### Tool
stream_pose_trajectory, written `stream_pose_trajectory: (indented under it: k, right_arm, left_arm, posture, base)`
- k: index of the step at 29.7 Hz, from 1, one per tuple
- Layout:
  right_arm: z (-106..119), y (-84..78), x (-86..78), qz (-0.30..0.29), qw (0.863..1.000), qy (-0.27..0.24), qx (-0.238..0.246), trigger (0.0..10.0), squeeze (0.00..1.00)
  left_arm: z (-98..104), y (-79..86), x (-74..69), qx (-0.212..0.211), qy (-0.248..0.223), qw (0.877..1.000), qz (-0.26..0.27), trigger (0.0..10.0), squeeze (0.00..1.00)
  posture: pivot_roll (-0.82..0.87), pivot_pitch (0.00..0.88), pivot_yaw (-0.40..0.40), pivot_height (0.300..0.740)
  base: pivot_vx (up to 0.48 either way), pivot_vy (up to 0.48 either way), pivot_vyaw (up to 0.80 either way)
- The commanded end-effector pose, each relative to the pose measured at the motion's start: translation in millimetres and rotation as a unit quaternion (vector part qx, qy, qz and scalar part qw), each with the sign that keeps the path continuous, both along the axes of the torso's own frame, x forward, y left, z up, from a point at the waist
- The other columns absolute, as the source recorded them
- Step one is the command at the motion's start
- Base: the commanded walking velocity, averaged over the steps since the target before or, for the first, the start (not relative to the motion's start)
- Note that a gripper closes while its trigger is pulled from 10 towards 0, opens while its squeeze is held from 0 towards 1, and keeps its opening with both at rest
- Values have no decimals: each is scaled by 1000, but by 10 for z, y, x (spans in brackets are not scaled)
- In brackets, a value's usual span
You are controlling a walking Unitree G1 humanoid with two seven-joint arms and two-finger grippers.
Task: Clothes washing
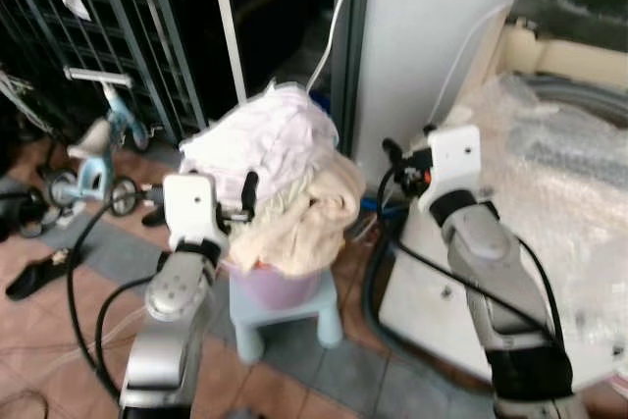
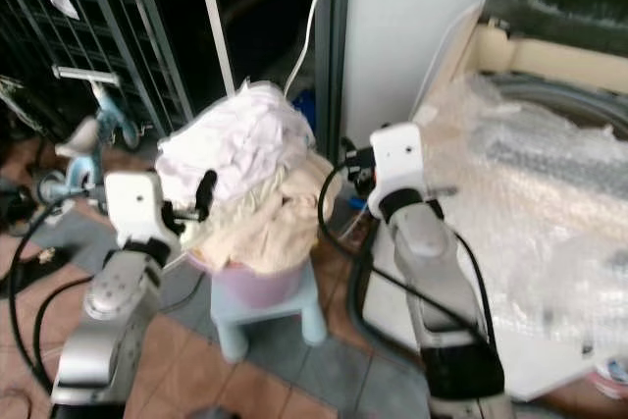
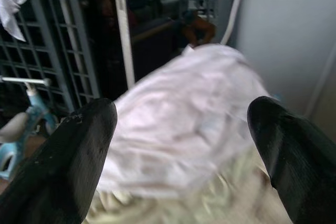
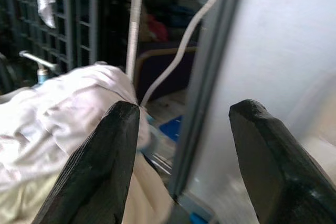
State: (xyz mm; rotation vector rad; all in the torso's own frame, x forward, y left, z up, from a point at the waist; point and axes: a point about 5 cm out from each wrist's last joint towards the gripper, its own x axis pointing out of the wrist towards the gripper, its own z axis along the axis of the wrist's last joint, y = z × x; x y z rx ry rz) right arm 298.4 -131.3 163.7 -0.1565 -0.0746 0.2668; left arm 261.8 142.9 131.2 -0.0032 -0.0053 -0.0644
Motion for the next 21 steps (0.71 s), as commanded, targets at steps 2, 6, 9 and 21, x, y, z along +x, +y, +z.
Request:
stream_pose_trajectory:
  k: [2,6,9,21]
  right_arm:
    - [-17,142,17,44,999,10,-4,10000,0]
    - [-76,164,27,68,997,19,-40,10000,0]
    - [-80,193,60,75,996,11,-52,10000,0]
    - [-212,225,295,49,996,59,-38,10000,0]
  left_arm:
    - [-15,92,5,1,11,1000,18,10000,0]
    - [-11,86,8,3,10,1000,18,10000,0]
    - [2,99,-1,5,8,1000,23,10000,0]
    - [16,153,-92,16,20,998,49,10000,0]
  posture:
    - [-43,0,18,740]
    - [-33,0,14,740]
    - [-22,0,12,740]
    - [52,0,-6,740]
  base:
    - [371,187,0]
    - [284,387,0]
    - [270,352,800]
    - [0,0,344]
